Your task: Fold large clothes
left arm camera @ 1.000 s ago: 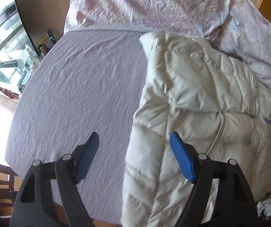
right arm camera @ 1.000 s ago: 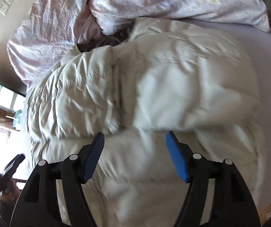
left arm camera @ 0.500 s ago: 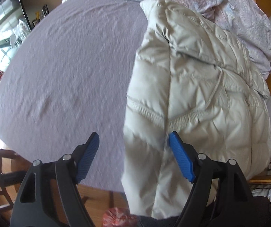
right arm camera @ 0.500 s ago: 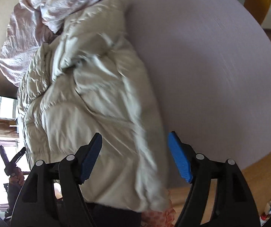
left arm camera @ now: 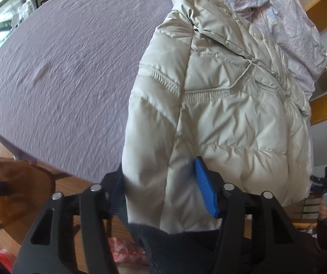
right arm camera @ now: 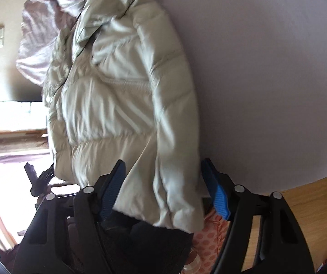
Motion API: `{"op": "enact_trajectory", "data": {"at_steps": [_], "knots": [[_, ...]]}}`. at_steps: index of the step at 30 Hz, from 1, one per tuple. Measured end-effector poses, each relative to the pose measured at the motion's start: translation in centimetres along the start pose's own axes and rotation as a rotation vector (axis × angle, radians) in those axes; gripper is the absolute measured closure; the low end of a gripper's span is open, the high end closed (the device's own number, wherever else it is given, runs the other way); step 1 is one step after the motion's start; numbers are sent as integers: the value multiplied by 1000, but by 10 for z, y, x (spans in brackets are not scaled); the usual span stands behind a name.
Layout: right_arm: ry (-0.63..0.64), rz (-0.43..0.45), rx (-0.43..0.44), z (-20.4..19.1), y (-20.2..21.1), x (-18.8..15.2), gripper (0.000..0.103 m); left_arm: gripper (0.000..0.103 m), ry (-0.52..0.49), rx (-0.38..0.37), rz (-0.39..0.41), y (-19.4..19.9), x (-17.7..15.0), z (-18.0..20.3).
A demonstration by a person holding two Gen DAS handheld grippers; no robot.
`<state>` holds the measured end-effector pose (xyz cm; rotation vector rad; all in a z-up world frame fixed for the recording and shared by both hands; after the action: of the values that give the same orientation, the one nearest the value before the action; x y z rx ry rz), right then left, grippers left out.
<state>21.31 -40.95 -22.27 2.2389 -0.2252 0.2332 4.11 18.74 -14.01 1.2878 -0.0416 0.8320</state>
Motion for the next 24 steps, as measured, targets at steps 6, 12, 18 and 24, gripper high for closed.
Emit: {"op": "enact_trajectory", "data": {"at_steps": [6, 12, 18, 24], "knots": [[4, -17, 23, 0, -3, -4, 70, 68, 27, -1, 12, 5, -4, 3], [78, 42, 55, -14, 13, 4, 90, 89, -23, 15, 39, 17, 7, 17], [143, 127, 71, -39, 30, 27, 92, 92, -68, 15, 106, 37, 34, 30], [197, 216, 86, -62, 48, 58, 93, 92, -85, 12, 206, 55, 76, 43]]}}
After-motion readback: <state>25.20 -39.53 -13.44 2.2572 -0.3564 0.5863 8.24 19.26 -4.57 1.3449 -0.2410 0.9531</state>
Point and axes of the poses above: each gripper's, at about its wrist camera, not at the fingertips, and y roughly against the way its jaws point, z to its right, x to its top, the point moved 3 cm from there along -y, roughly the way its jaws point, and after that the axes turned 14 degrees about z, right-handed, at the moved point
